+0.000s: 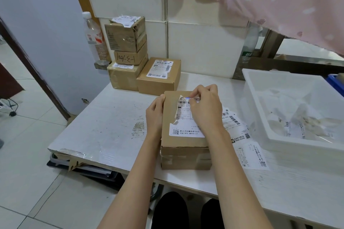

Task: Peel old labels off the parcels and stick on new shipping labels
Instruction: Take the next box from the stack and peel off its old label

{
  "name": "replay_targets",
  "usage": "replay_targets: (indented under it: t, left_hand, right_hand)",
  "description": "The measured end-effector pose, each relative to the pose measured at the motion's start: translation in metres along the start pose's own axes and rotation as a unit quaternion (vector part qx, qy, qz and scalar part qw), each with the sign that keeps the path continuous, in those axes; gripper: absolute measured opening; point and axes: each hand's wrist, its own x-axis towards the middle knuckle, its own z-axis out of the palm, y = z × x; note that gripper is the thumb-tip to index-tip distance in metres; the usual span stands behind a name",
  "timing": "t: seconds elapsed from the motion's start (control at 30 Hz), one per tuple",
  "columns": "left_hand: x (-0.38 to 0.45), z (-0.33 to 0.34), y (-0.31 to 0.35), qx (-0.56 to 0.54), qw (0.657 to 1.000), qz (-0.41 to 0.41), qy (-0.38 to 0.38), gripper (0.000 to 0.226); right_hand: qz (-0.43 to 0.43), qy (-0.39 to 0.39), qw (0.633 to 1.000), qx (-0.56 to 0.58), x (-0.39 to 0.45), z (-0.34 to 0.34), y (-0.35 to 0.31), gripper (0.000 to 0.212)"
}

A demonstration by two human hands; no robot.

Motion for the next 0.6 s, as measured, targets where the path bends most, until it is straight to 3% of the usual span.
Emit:
replay_targets:
  t: [0.6]
  left_hand:
    - [-0.0001, 0.001, -0.001, -0.001, 1.0, 0.004, 0.007, 0.04]
  right_hand:
    - [-0.043, -0.006, 0.999, -0.031, 0.0019, 0.0054, 0.0019, 0.01]
